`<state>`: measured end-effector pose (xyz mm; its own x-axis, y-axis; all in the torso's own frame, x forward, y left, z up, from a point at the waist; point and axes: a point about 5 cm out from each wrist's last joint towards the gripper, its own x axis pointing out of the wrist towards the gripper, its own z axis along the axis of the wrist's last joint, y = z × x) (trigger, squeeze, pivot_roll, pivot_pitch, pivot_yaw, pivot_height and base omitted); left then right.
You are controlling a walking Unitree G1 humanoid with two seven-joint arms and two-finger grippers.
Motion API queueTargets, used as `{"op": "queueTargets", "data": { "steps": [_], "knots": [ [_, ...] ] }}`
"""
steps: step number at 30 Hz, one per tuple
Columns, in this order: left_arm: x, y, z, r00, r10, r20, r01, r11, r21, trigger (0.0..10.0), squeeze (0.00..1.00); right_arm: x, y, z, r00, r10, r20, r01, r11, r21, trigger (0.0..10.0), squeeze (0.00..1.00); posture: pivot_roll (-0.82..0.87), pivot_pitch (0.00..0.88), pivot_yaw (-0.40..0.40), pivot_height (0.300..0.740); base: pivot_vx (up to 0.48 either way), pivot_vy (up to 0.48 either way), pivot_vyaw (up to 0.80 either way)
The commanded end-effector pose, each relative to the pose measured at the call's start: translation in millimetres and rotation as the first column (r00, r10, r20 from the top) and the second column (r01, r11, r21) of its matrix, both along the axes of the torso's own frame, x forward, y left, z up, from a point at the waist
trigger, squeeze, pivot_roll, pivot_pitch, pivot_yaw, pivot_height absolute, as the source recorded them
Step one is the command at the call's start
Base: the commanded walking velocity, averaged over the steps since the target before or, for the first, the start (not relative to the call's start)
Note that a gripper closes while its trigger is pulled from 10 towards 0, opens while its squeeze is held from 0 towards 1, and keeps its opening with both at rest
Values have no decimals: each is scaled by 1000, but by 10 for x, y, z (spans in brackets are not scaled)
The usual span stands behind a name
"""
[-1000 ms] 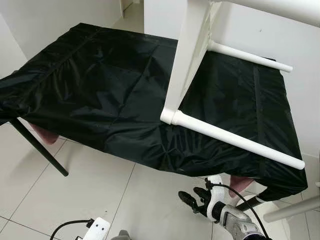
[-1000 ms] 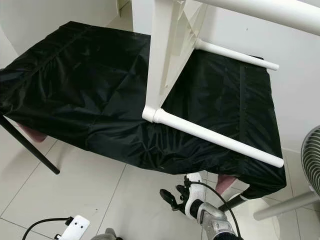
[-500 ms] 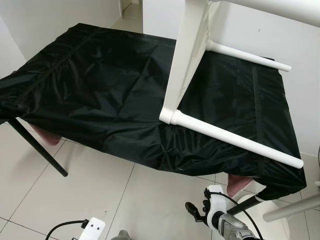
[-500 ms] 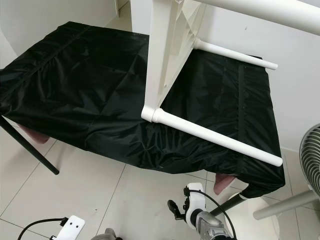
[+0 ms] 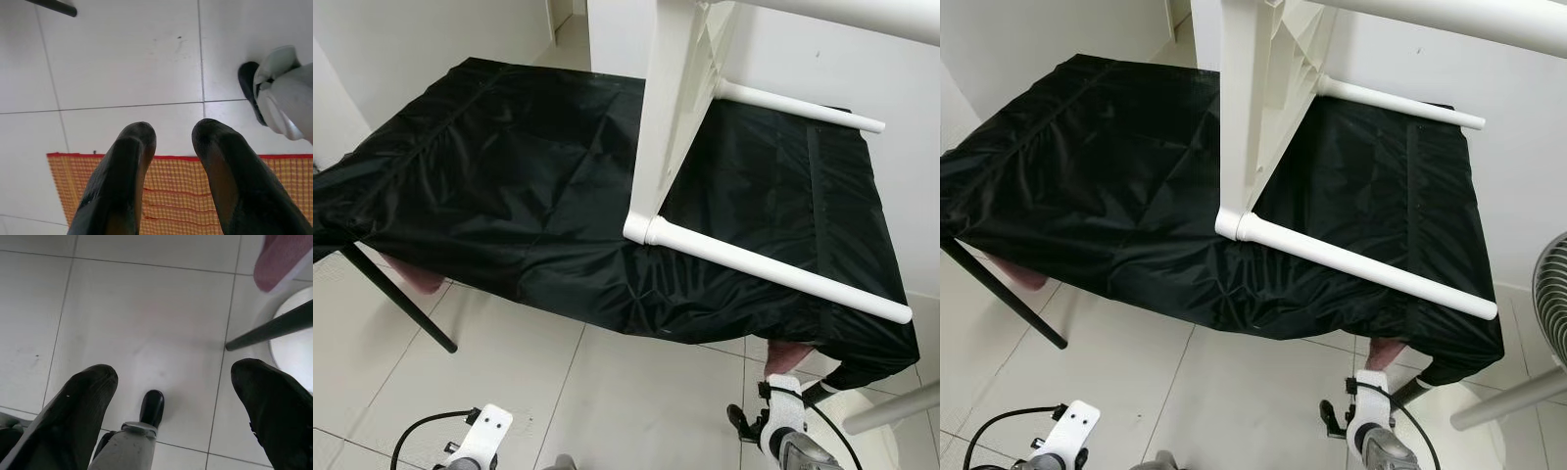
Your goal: Building children table
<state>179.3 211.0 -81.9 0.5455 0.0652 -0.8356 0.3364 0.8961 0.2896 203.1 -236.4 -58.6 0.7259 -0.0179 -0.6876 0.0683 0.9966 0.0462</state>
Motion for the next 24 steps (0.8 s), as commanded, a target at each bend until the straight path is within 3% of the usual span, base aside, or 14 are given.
{"op": "queueTargets", "data": {
  "steps": [1, 9, 19, 24],
  "knots": [
    [4, 66, 13, 1000, 6, 5, -6, 999, 40, 10000, 0, -101, 36, -76, 999, -3, -50, 2, 1000, -6, 10000, 0, 151, 31, 87, 740, 0, 0, 0],
    [162, 96, 100, 998, -38, 54, 34, 996, 82, 10000, 0, -138, 182, -136, 997, 29, -78, -31, 999, -20, 10000, 0, 158, 22, 104, 740, 0, 0, 0],
    [188, 161, 130, 997, -65, 49, 60, 994, 94, 10000, 0, -176, 232, -168, 994, 45, -95, -48, 998, -35, 10000, 0, 151, 11, 133, 740, 0, 0, 0],
    [227, 163, 158, 996, -82, 47, 80, 996, 31, 10000, 0, -219, 317, -201, 996, 31, -89, -35, 999, -42, 10000, 0, 120, 0, 173, 740, 0, 0, 0]
  ]
}}
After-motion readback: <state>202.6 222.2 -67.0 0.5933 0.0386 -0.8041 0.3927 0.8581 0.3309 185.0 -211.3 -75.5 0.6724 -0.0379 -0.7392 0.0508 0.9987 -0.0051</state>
